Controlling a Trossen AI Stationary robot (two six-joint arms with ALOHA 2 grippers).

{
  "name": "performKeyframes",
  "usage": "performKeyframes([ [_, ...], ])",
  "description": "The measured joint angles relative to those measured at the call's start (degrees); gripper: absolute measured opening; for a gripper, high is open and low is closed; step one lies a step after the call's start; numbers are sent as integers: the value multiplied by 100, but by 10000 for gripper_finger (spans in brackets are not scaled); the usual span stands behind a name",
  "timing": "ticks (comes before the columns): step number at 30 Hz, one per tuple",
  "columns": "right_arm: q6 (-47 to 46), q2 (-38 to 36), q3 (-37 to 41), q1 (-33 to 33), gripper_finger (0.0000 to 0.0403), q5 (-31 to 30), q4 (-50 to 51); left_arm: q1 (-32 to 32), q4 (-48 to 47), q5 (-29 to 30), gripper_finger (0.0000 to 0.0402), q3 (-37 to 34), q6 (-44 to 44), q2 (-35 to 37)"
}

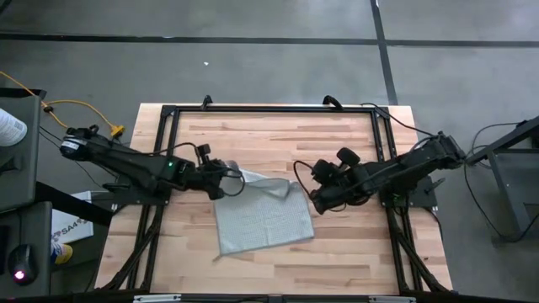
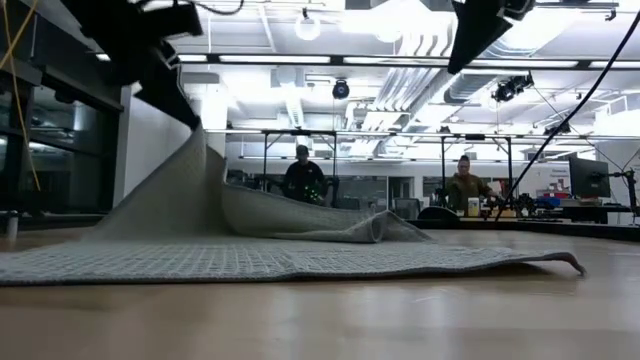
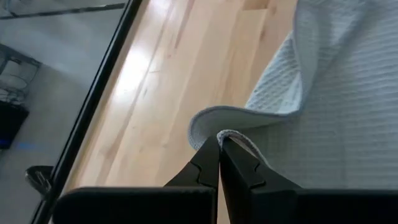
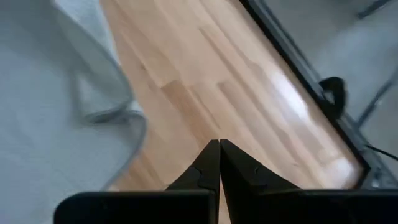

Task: Fold microfiber towels
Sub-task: Fold the gray towel

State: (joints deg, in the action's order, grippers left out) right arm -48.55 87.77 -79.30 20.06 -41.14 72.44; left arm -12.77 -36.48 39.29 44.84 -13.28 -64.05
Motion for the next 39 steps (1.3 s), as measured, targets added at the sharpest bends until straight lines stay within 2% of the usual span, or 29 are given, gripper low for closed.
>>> performKeyframes([
  [7, 773, 0, 401, -153, 2, 837, -1259, 565, 62, -4, 0, -238, 223, 0],
  [11, 975, 4, 642, -144, 2, 1082, -1843, 940, 85, 2, 0, -271, 336, 0],
  [20, 965, -2, 661, -51, 2, 1156, -1962, 1645, 91, -4, 0, -271, 425, 0],
  [26, 979, -2, 673, -57, 2, 1228, -1999, 1960, 90, -299, 0, -271, 449, 0],
  [32, 1304, -6, 1184, -235, 2, 1501, -2867, 2029, 89, -338, 0, -271, 451, 0],
  [39, 1722, -4, 2179, -795, 2, 2325, -4661, 2027, 91, -541, 0, -271, 449, 0],
])
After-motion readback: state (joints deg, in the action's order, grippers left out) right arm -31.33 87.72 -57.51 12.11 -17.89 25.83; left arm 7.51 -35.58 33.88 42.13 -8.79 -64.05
